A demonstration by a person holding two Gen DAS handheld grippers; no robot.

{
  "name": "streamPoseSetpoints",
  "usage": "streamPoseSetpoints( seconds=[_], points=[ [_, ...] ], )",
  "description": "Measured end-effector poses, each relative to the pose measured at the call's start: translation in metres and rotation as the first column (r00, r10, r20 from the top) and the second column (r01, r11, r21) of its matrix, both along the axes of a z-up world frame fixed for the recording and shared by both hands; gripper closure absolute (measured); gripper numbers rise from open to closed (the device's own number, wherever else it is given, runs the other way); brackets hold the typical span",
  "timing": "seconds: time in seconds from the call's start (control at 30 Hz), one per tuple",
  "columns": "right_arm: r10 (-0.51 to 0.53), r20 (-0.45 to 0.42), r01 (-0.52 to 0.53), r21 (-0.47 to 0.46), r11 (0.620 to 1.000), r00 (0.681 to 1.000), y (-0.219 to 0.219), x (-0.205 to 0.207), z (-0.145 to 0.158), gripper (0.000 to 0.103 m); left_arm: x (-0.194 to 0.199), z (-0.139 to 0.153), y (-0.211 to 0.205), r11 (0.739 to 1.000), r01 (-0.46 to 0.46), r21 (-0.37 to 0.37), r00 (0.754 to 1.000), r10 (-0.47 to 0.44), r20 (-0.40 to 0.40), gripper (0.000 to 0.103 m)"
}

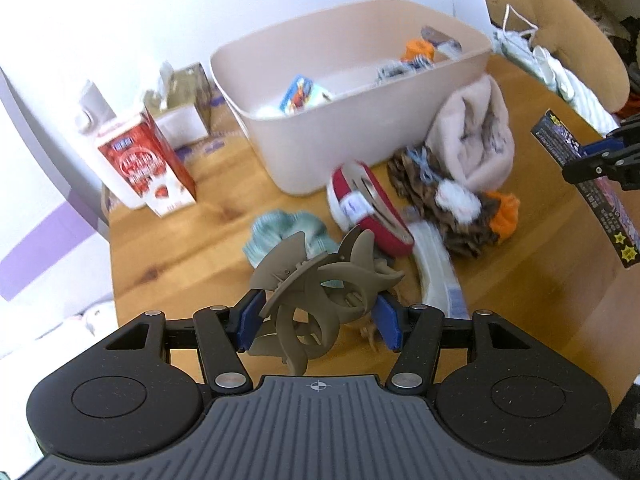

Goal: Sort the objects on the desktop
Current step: 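Lift the claw clip and candy box and carry them over the basket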

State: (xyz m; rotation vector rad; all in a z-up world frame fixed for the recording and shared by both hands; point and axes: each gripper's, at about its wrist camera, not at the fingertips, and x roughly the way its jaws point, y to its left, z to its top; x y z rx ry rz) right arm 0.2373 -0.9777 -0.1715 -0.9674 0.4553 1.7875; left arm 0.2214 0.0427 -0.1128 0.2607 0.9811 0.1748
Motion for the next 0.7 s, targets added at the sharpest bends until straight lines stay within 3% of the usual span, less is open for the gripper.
streamPoseSetpoints(
  seconds=[0.3, 0.7],
  points=[
    [0.012, -0.007, -0.012, 0.050, 0.999, 1.000, 0.019, -0.002, 0.017, 0.082, 0.017, 0.022, 0.001, 0.997, 0.017, 0.072, 0.998, -0.021, 0.055, 0.044],
    [0.058, -0.011, -0.056, 0.138, 0.989, 0.998, 0.057, -0.012, 0.050, 0.082, 0.057, 0.043, -0.006, 0.992, 0.046, 0.114, 0.993, -0.057, 0.101, 0.044]
  ],
)
